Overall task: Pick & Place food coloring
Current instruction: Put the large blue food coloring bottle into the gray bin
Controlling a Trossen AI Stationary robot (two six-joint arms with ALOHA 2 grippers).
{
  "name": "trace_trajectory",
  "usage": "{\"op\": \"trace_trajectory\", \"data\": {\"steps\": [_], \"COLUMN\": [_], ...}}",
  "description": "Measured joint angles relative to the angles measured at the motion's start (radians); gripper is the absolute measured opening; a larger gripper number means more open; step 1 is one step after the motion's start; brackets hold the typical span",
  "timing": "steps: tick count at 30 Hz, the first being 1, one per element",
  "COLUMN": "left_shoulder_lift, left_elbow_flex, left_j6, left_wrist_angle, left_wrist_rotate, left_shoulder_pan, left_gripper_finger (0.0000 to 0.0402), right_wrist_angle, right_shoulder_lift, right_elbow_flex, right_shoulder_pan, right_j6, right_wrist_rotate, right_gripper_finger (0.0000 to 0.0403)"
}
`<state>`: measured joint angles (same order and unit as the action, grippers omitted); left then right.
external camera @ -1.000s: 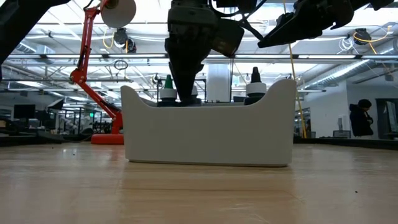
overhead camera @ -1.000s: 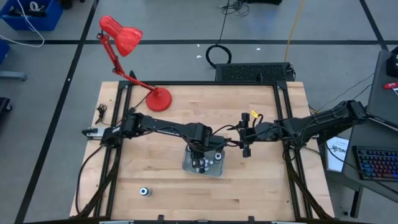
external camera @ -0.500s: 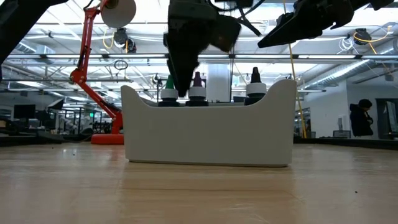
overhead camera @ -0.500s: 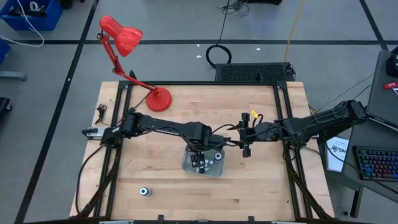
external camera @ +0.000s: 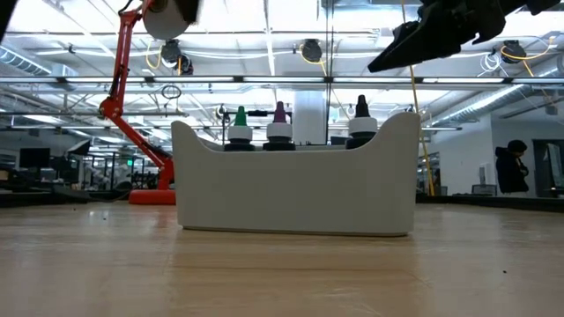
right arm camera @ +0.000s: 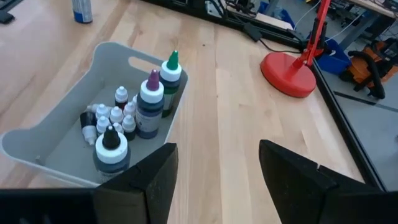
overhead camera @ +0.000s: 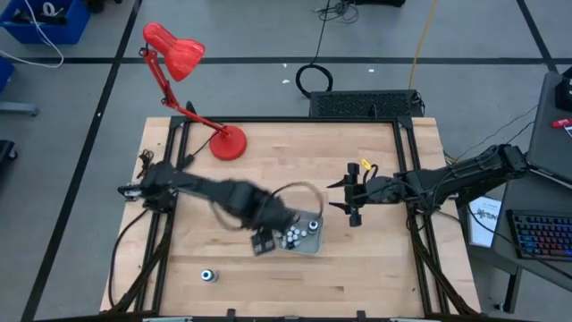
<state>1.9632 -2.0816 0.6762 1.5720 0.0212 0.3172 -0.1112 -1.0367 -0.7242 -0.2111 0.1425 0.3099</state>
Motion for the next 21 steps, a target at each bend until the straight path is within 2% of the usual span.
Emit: {"op": "trace_trajectory", "data": {"steps": [10, 14, 17, 21], "left_shoulder_lift": [-0.034, -0.034, -0.034, -0.033], "left_elbow_flex": [0.128, 0.19, 0.243, 0.309], "left_j6": [0.669, 0.907, 1.047, 1.176], "left_wrist_angle": [-0.006, -0.04, -0.061, -0.085], "left_wrist_rotate": [-0.004, 0.024, 0.01, -0.017], "left_shoulder_pan": [0.321, 0.417, 0.467, 0.509], "left_gripper_finger": [0.0242, 0.0233, 0.0228, 0.0229], "right_wrist_angle": [0.003, 0.009, 0.02, 0.026], "right_shoulder_lift": [0.0, 0.0, 0.0, 0.0], "right_elbow_flex": [0.0, 0.0, 0.0, 0.0], "right_shoulder_pan": [0.0, 0.0, 0.0, 0.0], "right_j6": [-0.001, -0.018, -0.022, -0.016], "right_wrist_rotate": [-0.002, -0.056, -0.102, -0.106], "right_gripper_finger": [0.0212, 0.0212, 0.0212, 0.0212]}}
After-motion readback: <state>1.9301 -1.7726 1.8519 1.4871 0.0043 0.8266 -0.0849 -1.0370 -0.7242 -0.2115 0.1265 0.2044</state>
